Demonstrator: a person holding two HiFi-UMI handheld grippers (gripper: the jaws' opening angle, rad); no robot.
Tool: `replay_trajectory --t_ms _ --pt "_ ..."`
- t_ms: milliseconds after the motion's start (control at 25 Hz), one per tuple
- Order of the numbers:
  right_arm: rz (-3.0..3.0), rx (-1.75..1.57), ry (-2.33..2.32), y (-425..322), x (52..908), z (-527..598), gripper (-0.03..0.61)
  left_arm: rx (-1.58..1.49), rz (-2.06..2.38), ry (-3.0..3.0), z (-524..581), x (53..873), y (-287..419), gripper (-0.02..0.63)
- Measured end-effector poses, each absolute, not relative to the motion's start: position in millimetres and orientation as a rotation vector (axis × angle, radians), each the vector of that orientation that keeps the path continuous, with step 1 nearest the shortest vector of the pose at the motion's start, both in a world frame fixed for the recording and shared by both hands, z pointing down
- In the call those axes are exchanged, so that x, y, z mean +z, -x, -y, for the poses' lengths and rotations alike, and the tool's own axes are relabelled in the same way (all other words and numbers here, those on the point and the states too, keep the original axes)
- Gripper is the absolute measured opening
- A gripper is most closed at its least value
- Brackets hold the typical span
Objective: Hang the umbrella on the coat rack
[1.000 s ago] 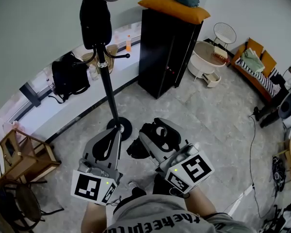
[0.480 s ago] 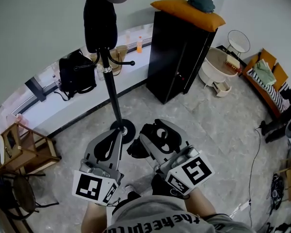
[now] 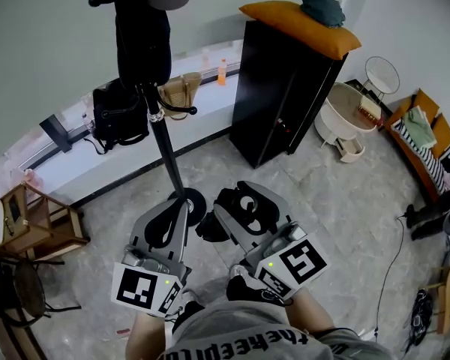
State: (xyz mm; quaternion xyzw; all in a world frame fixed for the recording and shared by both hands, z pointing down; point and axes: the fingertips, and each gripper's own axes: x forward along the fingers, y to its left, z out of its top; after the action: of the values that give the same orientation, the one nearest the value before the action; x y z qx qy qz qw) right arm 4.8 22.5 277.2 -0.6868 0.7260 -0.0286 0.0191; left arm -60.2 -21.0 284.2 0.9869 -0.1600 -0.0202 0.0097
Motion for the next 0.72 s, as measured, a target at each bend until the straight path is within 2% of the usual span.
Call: replay_trajectory --t_ms 720 --pt "-2.405 -0.105 1.987 -79 286 -24 0.219 -0.069 0.704 -3.030 9 291 -10 0.015"
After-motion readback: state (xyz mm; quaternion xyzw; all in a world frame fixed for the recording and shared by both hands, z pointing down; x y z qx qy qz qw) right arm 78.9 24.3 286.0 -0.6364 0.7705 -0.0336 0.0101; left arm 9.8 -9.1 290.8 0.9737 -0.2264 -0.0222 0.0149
